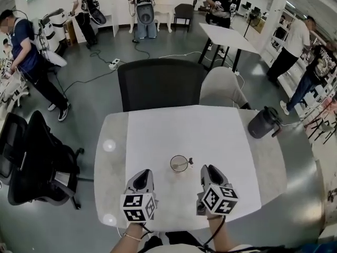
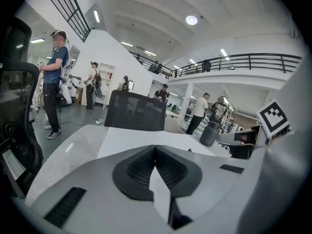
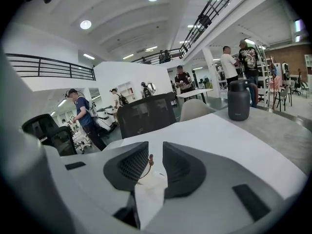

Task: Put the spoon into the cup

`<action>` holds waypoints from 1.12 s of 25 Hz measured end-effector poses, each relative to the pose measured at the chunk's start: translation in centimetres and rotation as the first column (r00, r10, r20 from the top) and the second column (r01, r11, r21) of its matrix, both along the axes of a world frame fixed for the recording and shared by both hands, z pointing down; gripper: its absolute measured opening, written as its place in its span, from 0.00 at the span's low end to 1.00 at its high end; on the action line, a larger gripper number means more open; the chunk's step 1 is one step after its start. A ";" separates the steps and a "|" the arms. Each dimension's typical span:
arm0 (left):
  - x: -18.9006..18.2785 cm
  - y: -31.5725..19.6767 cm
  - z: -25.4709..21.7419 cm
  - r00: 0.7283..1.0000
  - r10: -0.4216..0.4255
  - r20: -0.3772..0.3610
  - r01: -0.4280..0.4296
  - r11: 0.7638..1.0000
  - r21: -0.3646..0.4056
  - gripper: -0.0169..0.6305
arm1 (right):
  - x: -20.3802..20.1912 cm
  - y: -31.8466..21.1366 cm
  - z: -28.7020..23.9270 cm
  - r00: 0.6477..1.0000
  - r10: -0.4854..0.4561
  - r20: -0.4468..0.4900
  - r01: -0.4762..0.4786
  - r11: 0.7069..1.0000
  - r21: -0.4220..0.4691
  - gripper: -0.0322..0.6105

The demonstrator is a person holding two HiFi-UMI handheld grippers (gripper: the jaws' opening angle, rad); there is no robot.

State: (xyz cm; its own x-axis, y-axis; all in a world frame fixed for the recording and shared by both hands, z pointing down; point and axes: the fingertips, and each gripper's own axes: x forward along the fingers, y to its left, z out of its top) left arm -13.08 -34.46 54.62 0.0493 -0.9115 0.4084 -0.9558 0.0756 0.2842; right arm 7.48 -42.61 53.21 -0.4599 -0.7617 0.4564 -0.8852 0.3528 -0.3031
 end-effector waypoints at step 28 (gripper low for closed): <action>4.7 1.7 -6.8 0.982 0.176 0.071 -0.186 0.969 0.162 0.05 | 5.0 6.8 -6.8 0.988 0.119 -0.095 -0.098 0.975 0.198 0.10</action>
